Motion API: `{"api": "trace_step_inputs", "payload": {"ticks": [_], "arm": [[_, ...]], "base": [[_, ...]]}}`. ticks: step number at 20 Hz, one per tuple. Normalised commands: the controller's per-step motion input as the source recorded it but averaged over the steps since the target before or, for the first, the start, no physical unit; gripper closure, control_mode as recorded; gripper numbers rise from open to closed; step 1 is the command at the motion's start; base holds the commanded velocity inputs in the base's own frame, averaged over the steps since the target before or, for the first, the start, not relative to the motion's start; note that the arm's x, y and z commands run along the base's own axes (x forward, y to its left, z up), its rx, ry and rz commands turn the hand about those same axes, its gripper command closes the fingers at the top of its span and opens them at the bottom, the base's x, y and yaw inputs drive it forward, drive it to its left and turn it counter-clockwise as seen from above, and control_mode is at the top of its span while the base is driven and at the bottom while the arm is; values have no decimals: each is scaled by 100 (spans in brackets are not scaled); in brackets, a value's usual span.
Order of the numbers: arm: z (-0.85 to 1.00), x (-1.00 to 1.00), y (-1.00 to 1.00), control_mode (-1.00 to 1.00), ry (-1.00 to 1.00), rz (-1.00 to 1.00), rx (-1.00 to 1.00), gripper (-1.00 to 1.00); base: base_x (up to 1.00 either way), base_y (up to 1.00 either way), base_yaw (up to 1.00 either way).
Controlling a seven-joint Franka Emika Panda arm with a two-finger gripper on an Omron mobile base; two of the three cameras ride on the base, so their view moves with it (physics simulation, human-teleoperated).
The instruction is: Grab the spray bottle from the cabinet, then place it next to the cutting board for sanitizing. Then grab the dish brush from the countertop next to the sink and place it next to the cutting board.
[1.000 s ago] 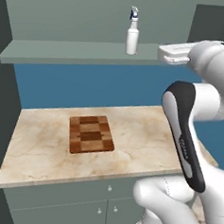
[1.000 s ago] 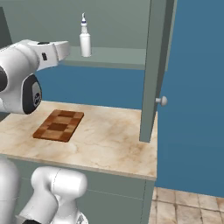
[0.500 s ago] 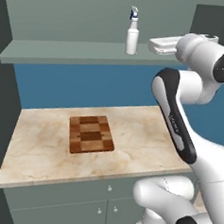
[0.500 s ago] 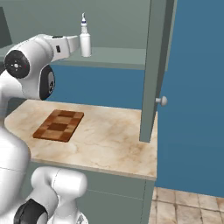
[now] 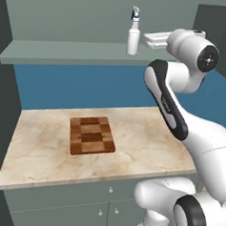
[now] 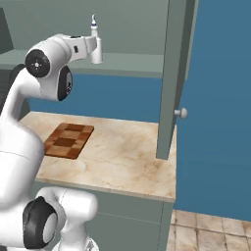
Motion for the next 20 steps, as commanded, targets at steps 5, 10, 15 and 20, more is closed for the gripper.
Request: {"api": "trace_step_inputs", "payload": {"ticks": [5,10,15,20], "arm": [[0,56,0,-100,0,0,0,-100],[0,58,0,-100,1,0,0,-100],[0,64,12,-100,1,0,0,-100],[0,57,13,-100,0,0,-1,-100]], "base": [[0,0,0],[0,0,0],[0,0,0],[0,0,0]]}}
